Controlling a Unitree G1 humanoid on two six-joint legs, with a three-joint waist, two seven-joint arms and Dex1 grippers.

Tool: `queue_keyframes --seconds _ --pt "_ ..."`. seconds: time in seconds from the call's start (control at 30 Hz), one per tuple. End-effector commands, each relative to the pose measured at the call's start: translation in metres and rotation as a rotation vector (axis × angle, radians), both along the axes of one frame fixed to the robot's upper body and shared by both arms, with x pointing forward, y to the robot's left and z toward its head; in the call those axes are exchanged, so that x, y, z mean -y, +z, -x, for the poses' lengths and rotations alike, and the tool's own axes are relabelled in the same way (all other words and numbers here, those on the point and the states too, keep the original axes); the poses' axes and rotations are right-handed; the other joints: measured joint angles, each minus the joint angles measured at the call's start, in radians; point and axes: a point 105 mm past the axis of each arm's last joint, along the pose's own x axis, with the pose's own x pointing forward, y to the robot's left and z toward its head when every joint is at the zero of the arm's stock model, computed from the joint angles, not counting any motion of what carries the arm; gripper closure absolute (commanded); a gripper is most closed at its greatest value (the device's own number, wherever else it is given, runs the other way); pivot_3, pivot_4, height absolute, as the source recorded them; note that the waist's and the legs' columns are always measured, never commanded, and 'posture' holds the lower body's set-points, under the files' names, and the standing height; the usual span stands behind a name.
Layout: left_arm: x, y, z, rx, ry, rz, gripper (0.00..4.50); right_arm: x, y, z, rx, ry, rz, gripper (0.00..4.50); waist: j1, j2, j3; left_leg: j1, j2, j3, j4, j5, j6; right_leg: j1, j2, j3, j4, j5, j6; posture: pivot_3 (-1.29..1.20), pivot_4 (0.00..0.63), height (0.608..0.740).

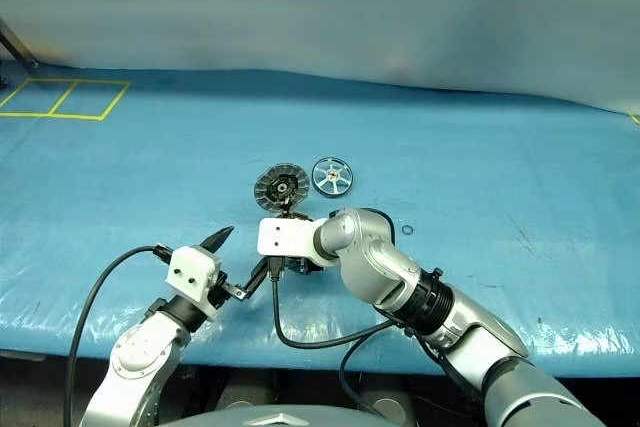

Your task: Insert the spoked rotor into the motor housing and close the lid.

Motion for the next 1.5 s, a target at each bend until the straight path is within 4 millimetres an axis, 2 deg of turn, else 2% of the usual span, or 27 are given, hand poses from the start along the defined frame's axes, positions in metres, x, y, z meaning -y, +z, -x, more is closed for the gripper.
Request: queue_keyframes --seconds 0.03,0.07,0.13,0.27,0.53,0.9,1.03,1.13,1.23,1.37,1.43,1.5 --pt "0.002 0.006 -0.002 0.023 -0.016 0.011 0.0 0.031 -0.021 -0.007 -0.066 -0.161 0.088 2.44 0.003 0.0 0.0 0.0 0.0 0.0 0.0 0.0 0.0 0.0 0.0 0.0 0.0 0.0 0.0 0.0 0.15 0.74" --pt "0.002 0.006 -0.002 0.023 -0.017 0.011 0.0 0.032 -0.021 -0.008 -0.063 -0.172 0.087 2.44 0.004 0.0 0.0 0.0 0.0 0.0 0.0 0.0 0.0 0.0 0.0 0.0 0.0 0.0 0.0 0.0 0.15 0.74" --pt "0.003 0.005 -0.003 0.022 -0.019 0.012 0.0 0.032 -0.018 -0.012 -0.051 -0.197 0.075 1.7 0.004 0.0 0.0 0.0 0.0 0.0 0.0 0.0 0.0 0.0 0.0 0.0 -0.001 0.0 0.0 0.0 0.15 0.74" --pt "0.003 0.004 -0.003 0.018 -0.023 0.009 0.0 0.027 -0.004 -0.019 -0.014 -0.232 0.027 0.49 0.003 0.0 0.0 -0.001 0.0 0.0 0.001 0.0 0.0 0.0 0.0 0.0 -0.001 0.0 0.0 0.0 0.15 0.74" --pt "0.002 0.004 -0.003 0.019 -0.032 -0.002 0.0 0.015 0.035 -0.018 0.04 -0.189 -0.049 0.49 -0.003 -0.001 0.002 -0.003 0.0 0.0 -0.002 0.0 0.0 -0.004 0.0 0.0 -0.001 0.0 0.0 0.0 0.15 0.74" --pt "0.005 0.004 -0.004 0.022 -0.052 -0.002 0.0 -0.001 0.05 0.0 0.01 -0.132 -0.135 0.49 -0.018 -0.001 0.004 -0.004 0.001 0.0 -0.005 0.0 0.0 -0.004 0.001 0.0 -0.001 0.0 0.0 0.0 0.15 0.74" --pt "0.004 0.005 -0.004 0.022 -0.054 -0.005 0.0 -0.001 0.075 0.004 0.009 -0.135 -0.241 0.49 -0.019 -0.001 0.004 -0.004 0.001 0.0 -0.004 0.0 0.0 -0.005 0.001 0.0 -0.001 0.0 0.0 0.0 0.15 0.74" --pt "0.004 0.007 -0.004 0.026 -0.053 -0.009 0.0 0.009 0.098 0.006 0.02 -0.165 -0.379 0.49 -0.017 -0.002 0.005 -0.004 0.001 0.0 -0.004 0.0 0.0 -0.005 0.001 0.0 -0.001 0.0 0.0 0.0 0.15 0.74" --pt "0.005 0.01 -0.003 0.032 -0.063 -0.013 0.0 0.027 0.109 0.004 0.048 -0.268 -0.505 0.49 -0.014 -0.003 0.005 -0.004 0.001 0.0 -0.005 0.0 0.0 -0.005 0.001 0.0 -0.002 0.0 0.0 0.0 0.15 0.74" --pt "0.007 0.012 -0.003 0.034 -0.092 -0.018 0.0 0.074 0.111 -0.017 0.146 -0.63 -0.711 0.49 -0.011 -0.004 0.005 -0.005 0.001 0.0 -0.005 0.0 0.0 -0.005 0.001 0.0 -0.002 0.0 -0.001 0.0 0.15 0.74" --pt "0.011 0.012 -0.004 0.025 -0.121 -0.019 0.0 0.108 0.105 -0.03 0.24 -0.877 -0.757 0.49 -0.013 -0.003 0.006 -0.005 0.001 0.0 -0.005 0.0 0.0 -0.005 0.001 0.0 -0.002 0.0 0.0 0.0 0.15 0.74" --pt "0.014 0.012 -0.006 0.019 -0.142 -0.021 0.0 0.13 0.1 -0.036 0.297 -1.04 -0.795 0.49 -0.013 -0.003 0.006 -0.005 0.001 0.0 -0.005 0.0 0.0 -0.005 0.001 0.0 -0.002 0.0 0.0 0.0 0.15 0.74"
